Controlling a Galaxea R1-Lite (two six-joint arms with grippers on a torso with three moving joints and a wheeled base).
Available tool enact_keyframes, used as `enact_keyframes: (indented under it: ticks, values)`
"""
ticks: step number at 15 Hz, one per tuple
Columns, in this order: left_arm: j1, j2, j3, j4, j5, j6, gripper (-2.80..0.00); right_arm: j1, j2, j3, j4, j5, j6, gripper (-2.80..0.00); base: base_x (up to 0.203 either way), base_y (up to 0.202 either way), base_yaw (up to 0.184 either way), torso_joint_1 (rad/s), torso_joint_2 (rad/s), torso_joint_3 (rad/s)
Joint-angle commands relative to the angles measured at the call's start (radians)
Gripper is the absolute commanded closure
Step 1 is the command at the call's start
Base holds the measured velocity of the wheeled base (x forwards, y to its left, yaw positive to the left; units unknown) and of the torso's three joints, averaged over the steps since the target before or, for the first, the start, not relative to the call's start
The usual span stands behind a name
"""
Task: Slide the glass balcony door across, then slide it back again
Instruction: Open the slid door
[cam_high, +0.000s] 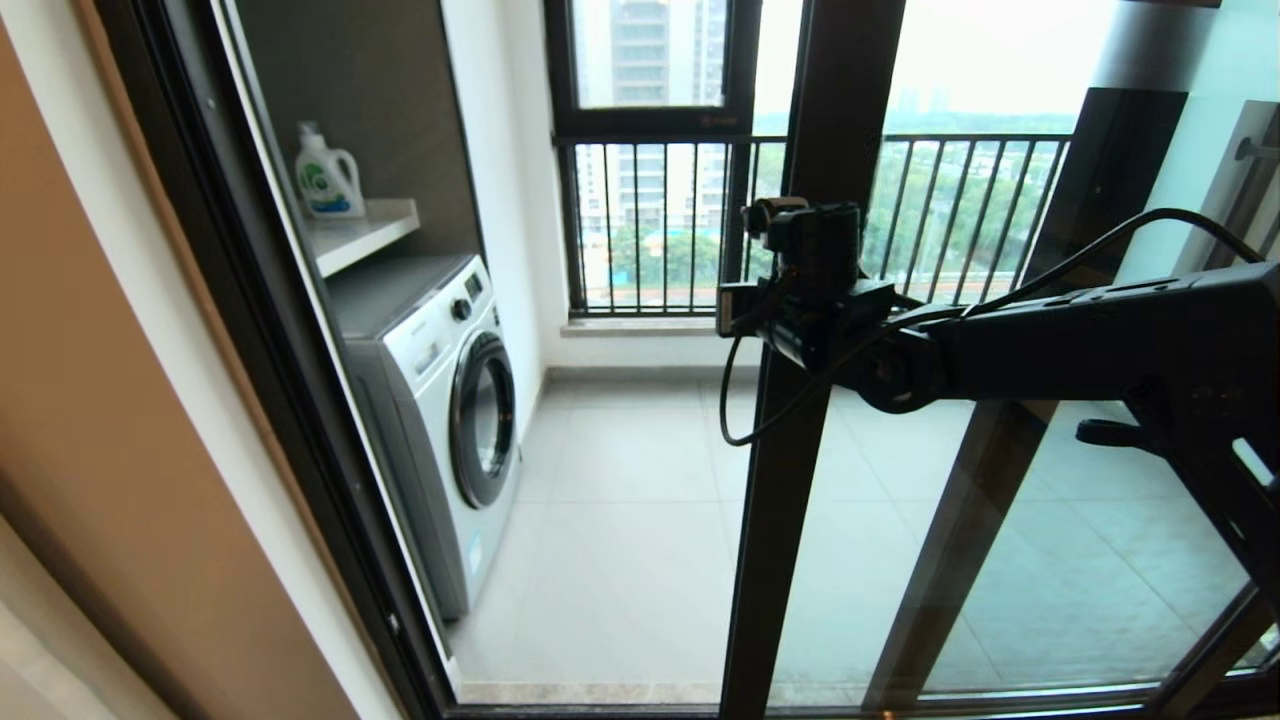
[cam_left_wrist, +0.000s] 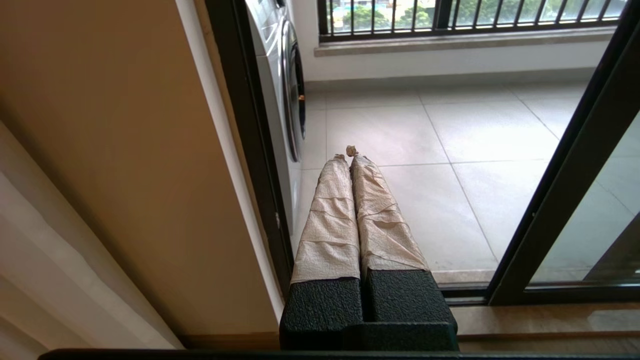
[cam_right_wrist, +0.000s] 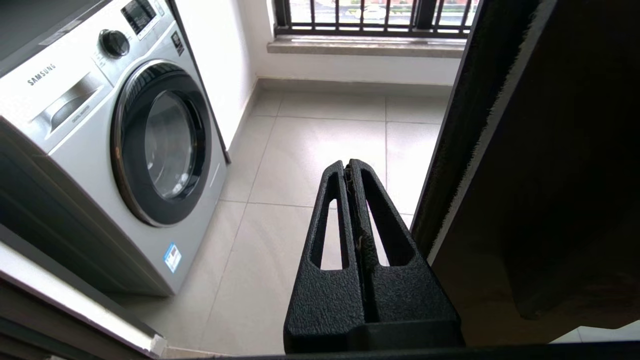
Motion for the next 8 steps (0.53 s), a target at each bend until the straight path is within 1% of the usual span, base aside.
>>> enact_keyframes:
  ticks: [1, 8]
  values:
    - [0.000, 0.002, 0.000, 0.000, 0.000, 0.001, 0.00, -0.008, -0.011, 0.020, -0.013, -0.001, 0.000, 0.00, 0.000, 0.000, 0.000, 0.000, 0.00, 0.000]
    - [0.000, 0.002, 0.000, 0.000, 0.000, 0.001, 0.00, -0.059, -0.036, 0.081, -0.055, -0.001, -0.002, 0.00, 0.000, 0.000, 0.000, 0.000, 0.00, 0.000]
